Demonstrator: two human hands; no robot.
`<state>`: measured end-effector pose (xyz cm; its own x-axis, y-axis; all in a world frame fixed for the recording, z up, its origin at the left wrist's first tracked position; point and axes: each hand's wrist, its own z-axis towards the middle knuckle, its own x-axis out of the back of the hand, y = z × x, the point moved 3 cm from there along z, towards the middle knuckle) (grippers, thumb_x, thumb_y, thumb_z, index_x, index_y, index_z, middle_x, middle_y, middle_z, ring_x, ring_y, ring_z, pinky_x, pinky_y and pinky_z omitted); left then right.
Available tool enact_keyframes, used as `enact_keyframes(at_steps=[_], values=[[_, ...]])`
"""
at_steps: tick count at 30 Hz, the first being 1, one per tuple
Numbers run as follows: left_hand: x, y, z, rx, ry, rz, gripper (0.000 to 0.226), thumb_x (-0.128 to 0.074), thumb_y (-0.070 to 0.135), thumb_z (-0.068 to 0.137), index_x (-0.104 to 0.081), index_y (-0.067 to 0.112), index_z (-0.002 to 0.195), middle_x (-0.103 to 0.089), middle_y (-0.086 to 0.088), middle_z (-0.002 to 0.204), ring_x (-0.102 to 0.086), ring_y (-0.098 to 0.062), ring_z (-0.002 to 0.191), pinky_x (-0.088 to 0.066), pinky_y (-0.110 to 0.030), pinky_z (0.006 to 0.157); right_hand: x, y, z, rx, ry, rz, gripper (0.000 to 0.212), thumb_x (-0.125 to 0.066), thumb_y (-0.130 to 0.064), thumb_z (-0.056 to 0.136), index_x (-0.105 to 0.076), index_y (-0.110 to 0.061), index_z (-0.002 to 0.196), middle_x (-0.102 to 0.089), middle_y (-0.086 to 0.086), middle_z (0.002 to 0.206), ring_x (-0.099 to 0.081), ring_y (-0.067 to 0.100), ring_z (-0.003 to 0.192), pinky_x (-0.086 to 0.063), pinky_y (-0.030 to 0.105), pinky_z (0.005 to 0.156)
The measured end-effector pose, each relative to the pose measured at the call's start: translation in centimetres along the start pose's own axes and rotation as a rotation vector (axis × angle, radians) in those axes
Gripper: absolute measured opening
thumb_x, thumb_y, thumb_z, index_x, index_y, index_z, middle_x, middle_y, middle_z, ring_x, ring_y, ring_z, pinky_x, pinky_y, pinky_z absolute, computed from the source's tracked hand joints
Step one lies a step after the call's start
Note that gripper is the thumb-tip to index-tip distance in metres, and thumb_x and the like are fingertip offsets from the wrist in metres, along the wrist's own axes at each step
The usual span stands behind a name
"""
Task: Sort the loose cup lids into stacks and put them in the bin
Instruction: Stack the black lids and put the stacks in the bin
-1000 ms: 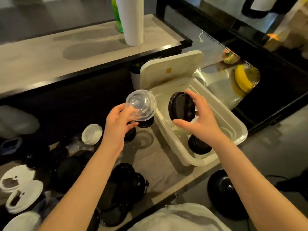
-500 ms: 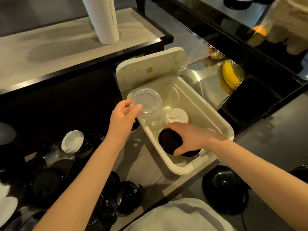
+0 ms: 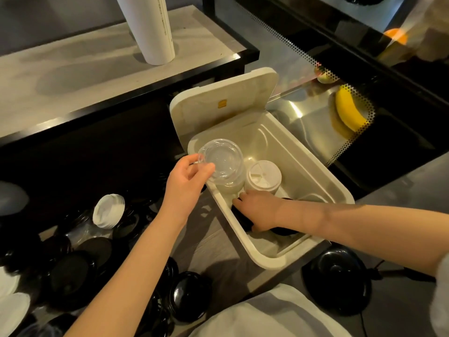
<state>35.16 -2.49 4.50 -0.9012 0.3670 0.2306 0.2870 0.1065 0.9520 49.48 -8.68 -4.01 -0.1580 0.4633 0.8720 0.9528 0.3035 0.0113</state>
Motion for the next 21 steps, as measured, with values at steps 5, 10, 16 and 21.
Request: enact_keyframes(at_steps=[5,10,16,21], values=[[0.1,0.0,0.2,-0.002,-0.007,0.014,0.037,-0.062,0.029,0.087,-0.054,0.020,0.122,-0.066,0.003,0.111,-0.061,-0.005,0.098,-0.043,-0.016,0.068,-1.6,-0.2,2.2,0.022,-0.022,-0.115,0.061,-0.065,-0.027,0.083,-0.039,-0.006,0.133,-0.048,0.014,0.125,-0.050,0.031,0.108,-0.045,0.037,0.079],[0.4,0.0,0.3,-0.012,0.012,0.028,0.039,-0.062,0.029,0.087,-0.053,0.020,0.124,-0.064,0.005,0.113,-0.060,-0.005,0.101,-0.042,-0.013,0.068,-2.9,0.1,3.6,-0.004,-0.063,-0.092,0.059,-0.061,-0.021,0.088,-0.032,-0.003,0.137,-0.041,0.015,0.131,-0.049,0.032,0.110,-0.047,0.041,0.083],[0.5,0.7,1.0,-0.063,0.012,0.094,0.022,-0.063,0.027,0.087,-0.052,0.045,0.091,-0.057,0.017,0.094,-0.053,0.001,0.087,-0.041,-0.013,0.074,-1.6,0.6,3.0,0.008,-0.054,0.034,0.076,-0.073,-0.027,0.076,-0.033,-0.006,0.137,-0.046,0.013,0.129,-0.047,0.030,0.113,-0.047,0.041,0.090],[0.2,1.5,1.8,-0.057,-0.021,0.155,0.015,-0.062,0.027,0.088,-0.055,0.040,0.084,-0.058,0.012,0.089,-0.054,-0.005,0.087,-0.044,-0.017,0.075,1.9,2.2,0.5,-0.075,0.030,0.385,0.056,-0.068,-0.026,0.083,-0.045,-0.012,0.132,-0.053,0.007,0.125,-0.053,0.027,0.114,-0.045,0.035,0.092]])
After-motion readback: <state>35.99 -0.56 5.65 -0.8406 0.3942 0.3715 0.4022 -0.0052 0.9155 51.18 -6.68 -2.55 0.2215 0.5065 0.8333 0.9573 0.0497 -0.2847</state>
